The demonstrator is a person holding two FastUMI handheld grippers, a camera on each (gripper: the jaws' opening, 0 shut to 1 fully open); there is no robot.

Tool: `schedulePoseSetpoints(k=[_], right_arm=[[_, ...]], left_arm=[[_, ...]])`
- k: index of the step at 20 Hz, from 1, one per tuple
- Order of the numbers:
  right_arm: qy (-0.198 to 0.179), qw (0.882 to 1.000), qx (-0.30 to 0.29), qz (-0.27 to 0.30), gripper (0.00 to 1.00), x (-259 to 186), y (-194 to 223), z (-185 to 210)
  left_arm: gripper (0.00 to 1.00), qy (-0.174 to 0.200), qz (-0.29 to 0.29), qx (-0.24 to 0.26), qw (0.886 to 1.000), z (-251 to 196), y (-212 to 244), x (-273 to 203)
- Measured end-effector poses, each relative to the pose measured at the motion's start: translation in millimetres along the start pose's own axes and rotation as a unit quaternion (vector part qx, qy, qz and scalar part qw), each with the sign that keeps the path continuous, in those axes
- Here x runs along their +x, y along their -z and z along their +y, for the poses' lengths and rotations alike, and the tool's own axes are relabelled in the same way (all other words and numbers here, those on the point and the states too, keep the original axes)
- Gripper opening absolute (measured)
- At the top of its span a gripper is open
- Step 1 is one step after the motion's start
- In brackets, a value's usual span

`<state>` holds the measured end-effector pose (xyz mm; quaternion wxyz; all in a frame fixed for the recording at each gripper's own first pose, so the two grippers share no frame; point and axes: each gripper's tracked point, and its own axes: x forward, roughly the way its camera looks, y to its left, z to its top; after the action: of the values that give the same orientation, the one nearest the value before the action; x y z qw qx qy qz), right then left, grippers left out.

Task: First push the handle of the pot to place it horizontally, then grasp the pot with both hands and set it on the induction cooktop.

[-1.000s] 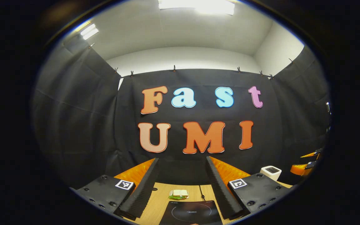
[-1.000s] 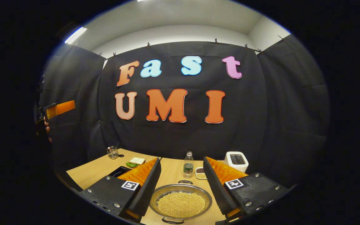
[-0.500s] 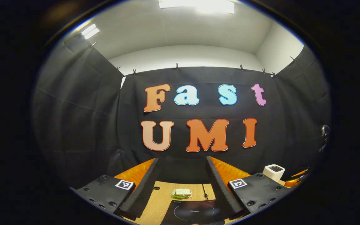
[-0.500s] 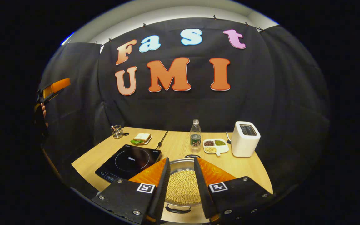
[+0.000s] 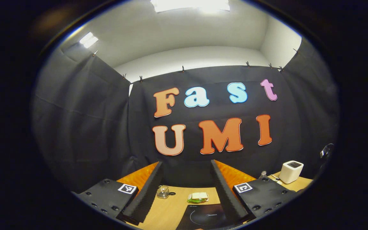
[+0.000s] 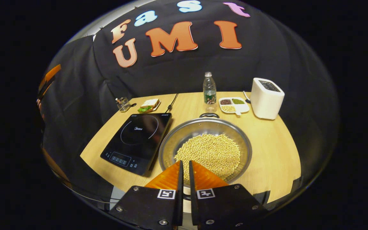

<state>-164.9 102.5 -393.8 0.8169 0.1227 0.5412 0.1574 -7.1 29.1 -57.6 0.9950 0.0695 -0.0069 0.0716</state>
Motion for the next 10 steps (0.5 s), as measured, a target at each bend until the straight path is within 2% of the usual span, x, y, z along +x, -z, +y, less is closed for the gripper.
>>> schedulePoseSetpoints(k=[1,4,7,8,9,10], right_arm=[[-0.010,1.000,0.006,0.017,0.09,1,9,5],[-0.023,0.998,0.005,0.058,0.06,12,35,14],[-0.047,0.993,0.034,0.100,0.02,24,55,25],[-0.047,0.992,0.038,0.113,0.01,29,63,25],[-0.042,0.991,0.045,0.123,0.00,33,69,25],[-0.040,0.989,0.049,0.133,0.00,37,75,26]], left_arm=[[0.98,0.002,0.002,-0.004,1.000,0,2,-1],[0.98,-0.005,0.007,-0.006,1.000,10,8,-2],[0.95,-0.011,0.015,-0.003,1.000,15,17,-2],[0.92,-0.012,0.019,-0.004,1.000,17,20,-2],[0.98,-0.012,0.021,-0.004,1.000,17,22,-2],[0.98,-0.010,0.024,-0.006,1.000,17,26,-2]])
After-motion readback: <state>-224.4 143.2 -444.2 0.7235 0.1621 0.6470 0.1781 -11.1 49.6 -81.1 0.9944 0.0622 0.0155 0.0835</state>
